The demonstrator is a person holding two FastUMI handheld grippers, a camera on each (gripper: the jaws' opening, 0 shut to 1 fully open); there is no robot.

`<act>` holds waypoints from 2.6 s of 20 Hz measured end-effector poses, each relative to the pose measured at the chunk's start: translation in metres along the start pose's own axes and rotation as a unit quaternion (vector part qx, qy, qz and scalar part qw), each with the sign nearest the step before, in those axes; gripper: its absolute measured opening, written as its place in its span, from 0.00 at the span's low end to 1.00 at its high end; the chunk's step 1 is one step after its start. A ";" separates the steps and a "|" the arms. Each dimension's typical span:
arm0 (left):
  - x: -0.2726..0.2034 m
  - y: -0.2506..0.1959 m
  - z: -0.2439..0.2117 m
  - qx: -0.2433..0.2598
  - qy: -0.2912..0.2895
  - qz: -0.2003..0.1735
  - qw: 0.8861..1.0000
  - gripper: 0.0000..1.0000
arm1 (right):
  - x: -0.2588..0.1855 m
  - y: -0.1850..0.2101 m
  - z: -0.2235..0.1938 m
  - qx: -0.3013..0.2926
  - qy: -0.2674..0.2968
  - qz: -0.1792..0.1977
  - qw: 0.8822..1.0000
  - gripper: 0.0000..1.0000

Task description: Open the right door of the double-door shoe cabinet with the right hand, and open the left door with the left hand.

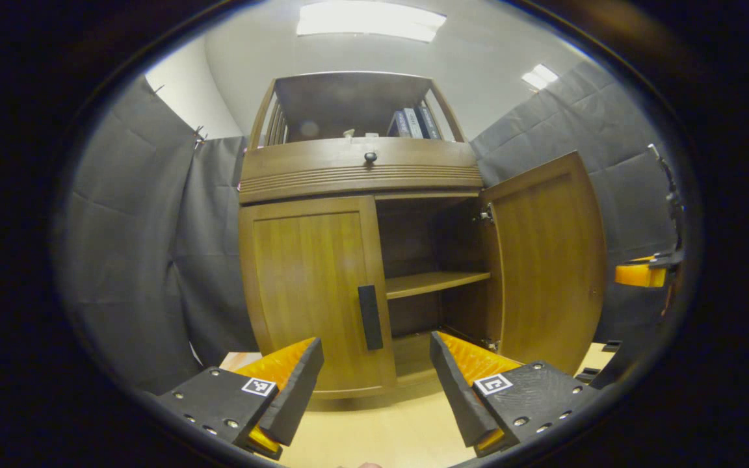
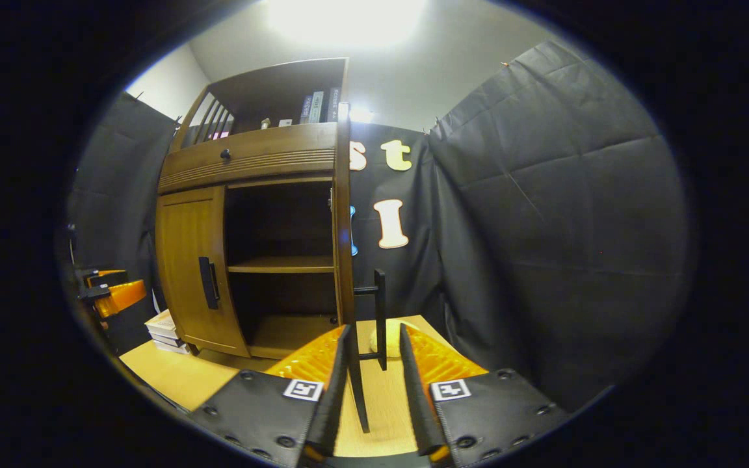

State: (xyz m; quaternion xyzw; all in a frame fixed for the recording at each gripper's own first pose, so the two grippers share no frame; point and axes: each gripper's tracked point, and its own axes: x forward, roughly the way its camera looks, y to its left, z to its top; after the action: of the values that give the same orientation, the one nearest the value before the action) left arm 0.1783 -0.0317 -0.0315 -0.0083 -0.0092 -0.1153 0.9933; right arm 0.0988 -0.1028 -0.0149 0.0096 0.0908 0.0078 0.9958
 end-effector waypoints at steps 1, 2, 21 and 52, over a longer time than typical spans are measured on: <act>0.010 0.001 0.000 -0.002 -0.002 0.000 1.000 0.96 | -0.005 0.002 0.004 -0.003 -0.004 0.001 1.000 0.65; 0.024 0.002 0.000 -0.004 -0.004 0.001 1.000 0.96 | -0.009 0.003 0.006 -0.002 -0.008 -0.002 1.000 0.79; 0.183 0.022 -0.030 -0.038 0.003 0.033 0.999 0.96 | -0.001 0.051 -0.010 -0.017 0.007 0.034 0.999 0.92; 0.172 0.019 -0.059 -0.067 0.064 0.015 0.996 0.17 | -0.004 0.083 -0.029 0.002 0.020 0.076 0.997 0.96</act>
State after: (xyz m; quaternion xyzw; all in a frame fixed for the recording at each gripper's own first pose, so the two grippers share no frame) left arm 0.3507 -0.0536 -0.0870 -0.0673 0.0625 -0.1014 0.9906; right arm 0.0887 -0.0194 -0.0411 0.0187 0.1093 0.0832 0.9903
